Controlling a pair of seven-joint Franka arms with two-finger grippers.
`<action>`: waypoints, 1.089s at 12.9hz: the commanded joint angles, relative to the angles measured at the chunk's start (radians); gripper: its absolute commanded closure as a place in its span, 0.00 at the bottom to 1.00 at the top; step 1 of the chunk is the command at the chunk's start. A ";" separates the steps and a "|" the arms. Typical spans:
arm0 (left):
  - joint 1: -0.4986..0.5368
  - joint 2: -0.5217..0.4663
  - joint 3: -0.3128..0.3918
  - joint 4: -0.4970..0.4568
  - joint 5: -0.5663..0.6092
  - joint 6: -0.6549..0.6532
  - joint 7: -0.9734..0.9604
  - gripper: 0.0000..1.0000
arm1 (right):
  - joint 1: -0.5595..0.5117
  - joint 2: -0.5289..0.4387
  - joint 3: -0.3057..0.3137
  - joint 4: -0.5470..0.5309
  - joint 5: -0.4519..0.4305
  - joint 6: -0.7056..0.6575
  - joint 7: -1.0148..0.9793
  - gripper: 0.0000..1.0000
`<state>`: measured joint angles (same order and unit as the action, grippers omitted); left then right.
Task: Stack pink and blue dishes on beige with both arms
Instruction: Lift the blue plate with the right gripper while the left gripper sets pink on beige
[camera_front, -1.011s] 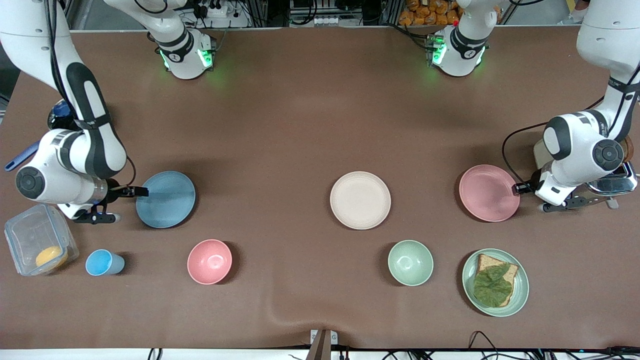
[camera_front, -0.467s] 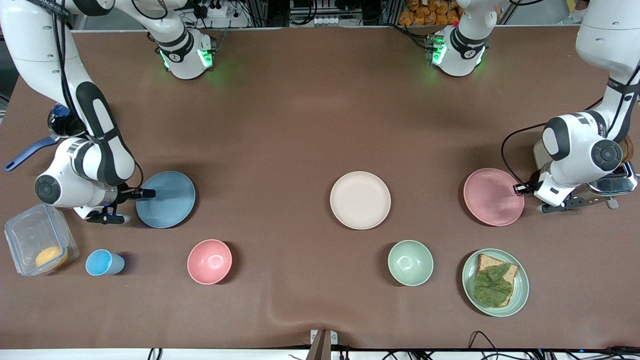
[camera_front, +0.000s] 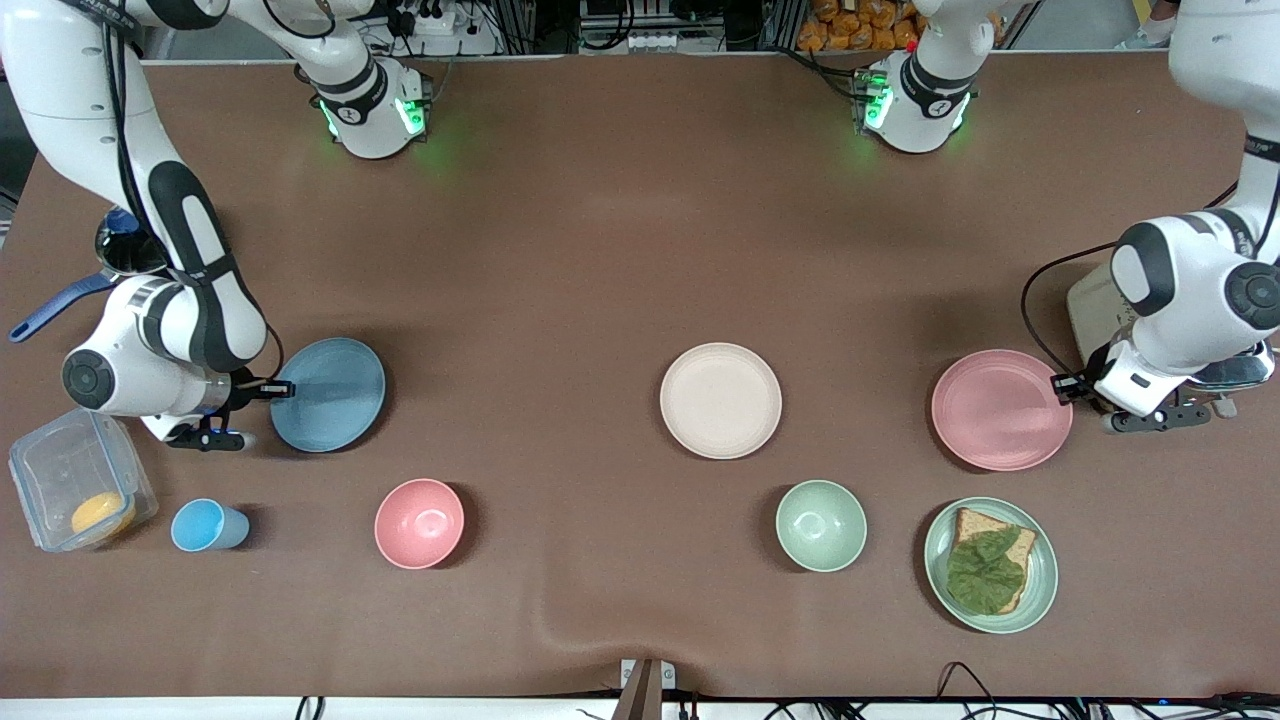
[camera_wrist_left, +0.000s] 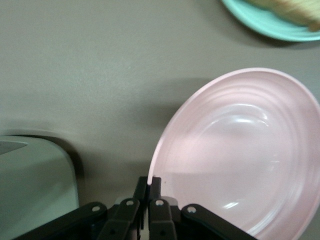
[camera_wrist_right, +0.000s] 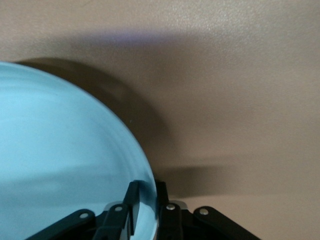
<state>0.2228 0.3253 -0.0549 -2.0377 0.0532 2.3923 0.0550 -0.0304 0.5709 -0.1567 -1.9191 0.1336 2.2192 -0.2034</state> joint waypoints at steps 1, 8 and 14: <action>0.004 -0.081 -0.042 0.123 -0.141 -0.302 0.006 1.00 | 0.006 0.001 0.012 -0.005 0.014 0.013 -0.007 1.00; -0.025 -0.072 -0.261 0.231 -0.208 -0.452 -0.455 1.00 | 0.056 -0.075 0.012 0.038 0.006 -0.001 -0.010 1.00; -0.217 0.040 -0.273 0.228 -0.144 -0.340 -0.799 1.00 | 0.076 -0.131 0.014 0.072 0.006 -0.004 -0.093 1.00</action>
<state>0.0252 0.3318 -0.3306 -1.8162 -0.1166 2.0162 -0.6813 0.0465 0.4666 -0.1429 -1.8503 0.1338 2.2212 -0.2605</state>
